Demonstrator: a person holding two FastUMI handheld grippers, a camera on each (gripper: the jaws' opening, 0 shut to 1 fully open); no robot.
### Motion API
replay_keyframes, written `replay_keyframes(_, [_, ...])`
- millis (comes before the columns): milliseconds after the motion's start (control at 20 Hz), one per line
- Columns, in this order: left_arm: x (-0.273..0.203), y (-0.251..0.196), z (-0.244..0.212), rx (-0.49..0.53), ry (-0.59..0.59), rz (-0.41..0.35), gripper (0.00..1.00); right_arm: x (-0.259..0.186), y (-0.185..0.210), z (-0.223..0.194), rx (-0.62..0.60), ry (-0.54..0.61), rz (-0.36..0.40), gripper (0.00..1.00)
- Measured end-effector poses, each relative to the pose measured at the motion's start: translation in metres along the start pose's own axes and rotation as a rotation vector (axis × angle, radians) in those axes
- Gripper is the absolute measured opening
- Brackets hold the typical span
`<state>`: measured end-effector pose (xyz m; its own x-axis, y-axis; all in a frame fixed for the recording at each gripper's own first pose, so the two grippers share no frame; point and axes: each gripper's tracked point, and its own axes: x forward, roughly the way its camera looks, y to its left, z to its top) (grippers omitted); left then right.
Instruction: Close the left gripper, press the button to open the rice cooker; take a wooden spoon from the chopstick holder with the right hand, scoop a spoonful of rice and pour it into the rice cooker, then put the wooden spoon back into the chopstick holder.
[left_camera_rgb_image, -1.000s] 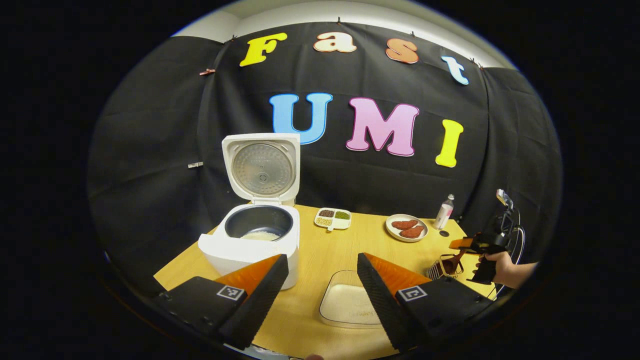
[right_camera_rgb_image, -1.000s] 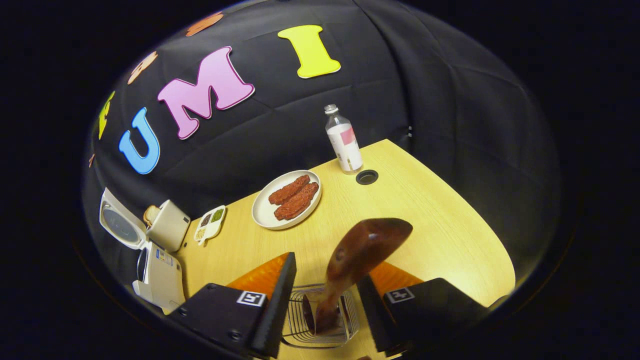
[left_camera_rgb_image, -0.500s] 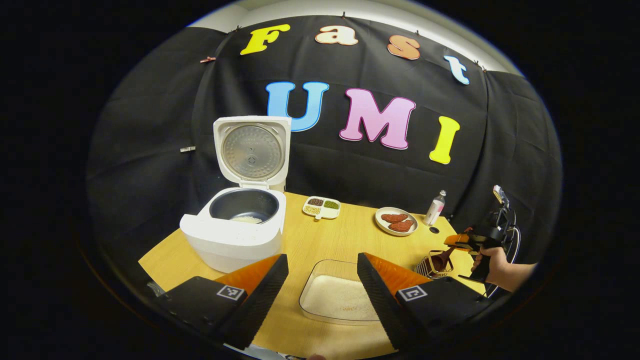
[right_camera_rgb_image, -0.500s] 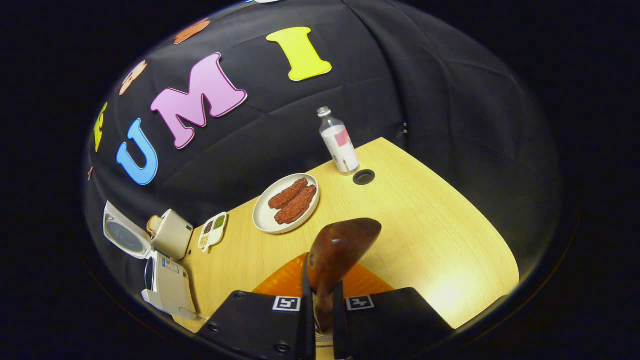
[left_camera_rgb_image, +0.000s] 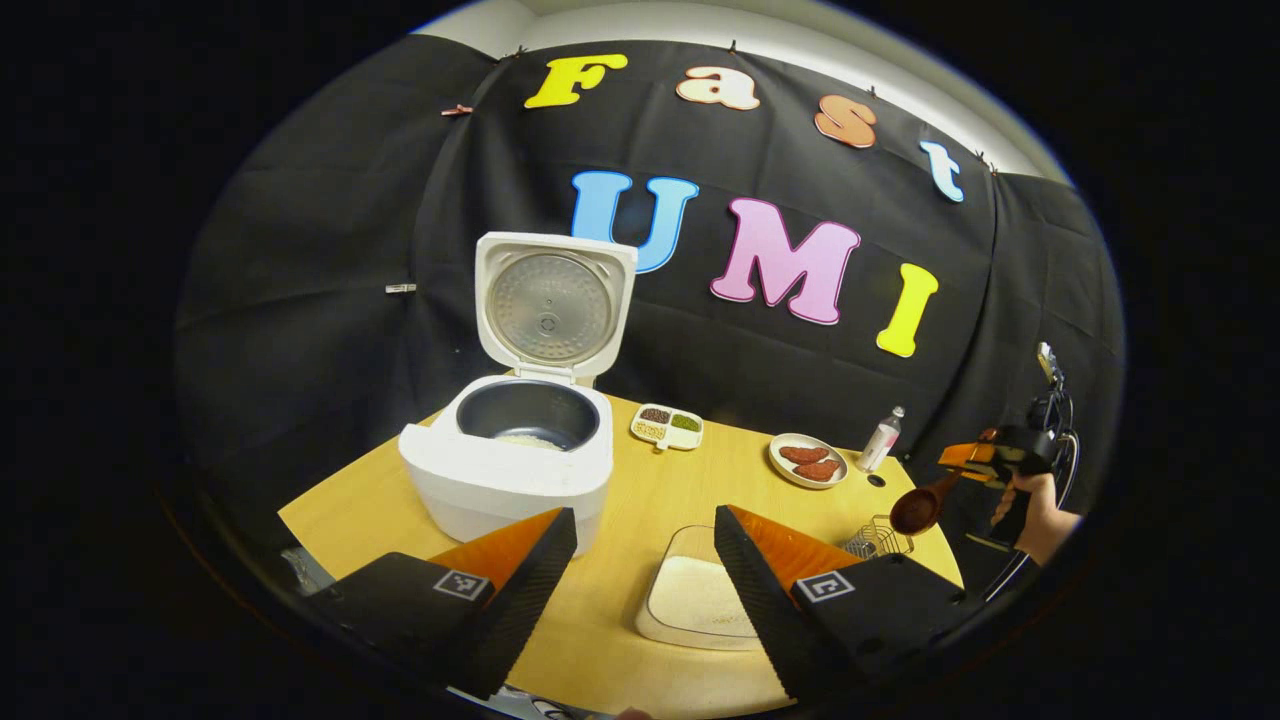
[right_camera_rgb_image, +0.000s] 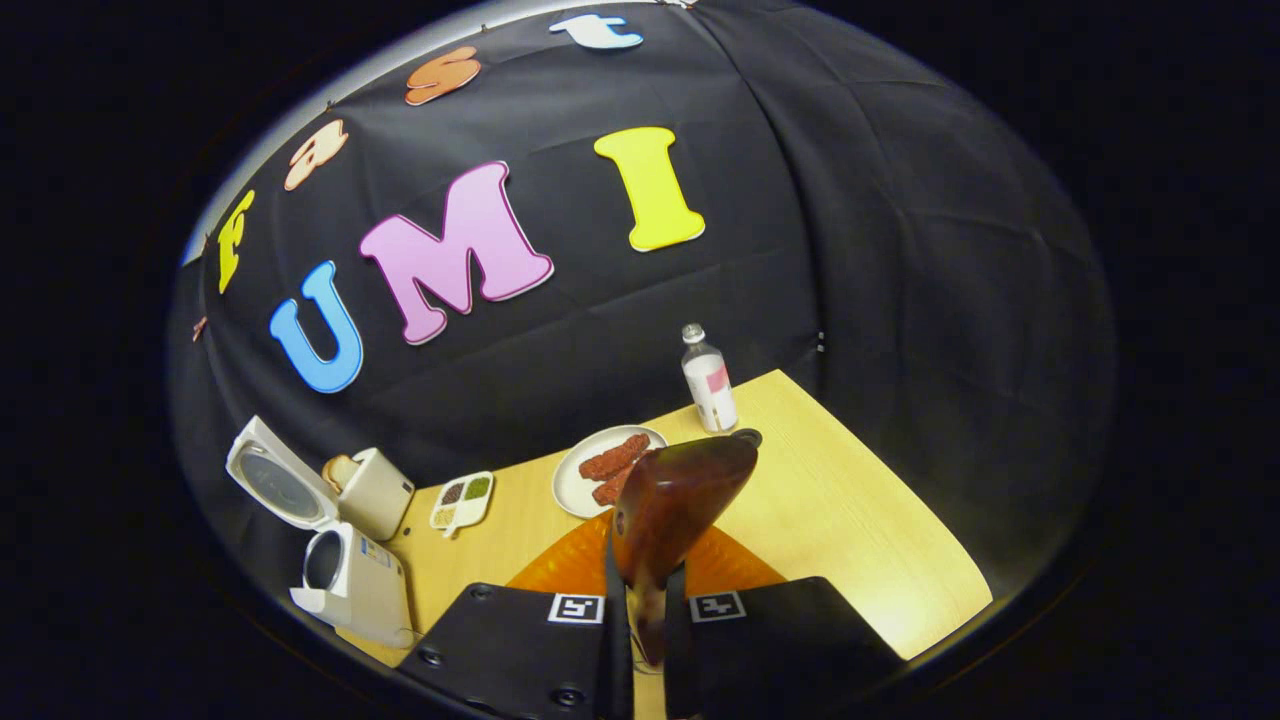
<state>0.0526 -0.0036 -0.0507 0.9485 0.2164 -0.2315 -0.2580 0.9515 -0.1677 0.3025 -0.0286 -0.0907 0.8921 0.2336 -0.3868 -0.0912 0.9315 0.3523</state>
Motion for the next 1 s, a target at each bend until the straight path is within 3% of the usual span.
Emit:
replay_keyframes(350, [-0.022,0.048,0.001,0.085,-0.030,-0.045,0.95,-0.055,0.063,-0.011,-0.010,-0.059,0.049,0.16])
replay_keyframes(700, [-0.027,0.061,-0.019,0.098,0.029,-0.147,0.95,-0.076,0.131,-0.093,-0.016,-0.010,0.099,0.16])
replay_keyframes(1000, [-0.020,0.075,-0.026,0.075,0.054,-0.221,0.95,-0.065,0.146,-0.158,-0.063,0.012,0.067,0.16])
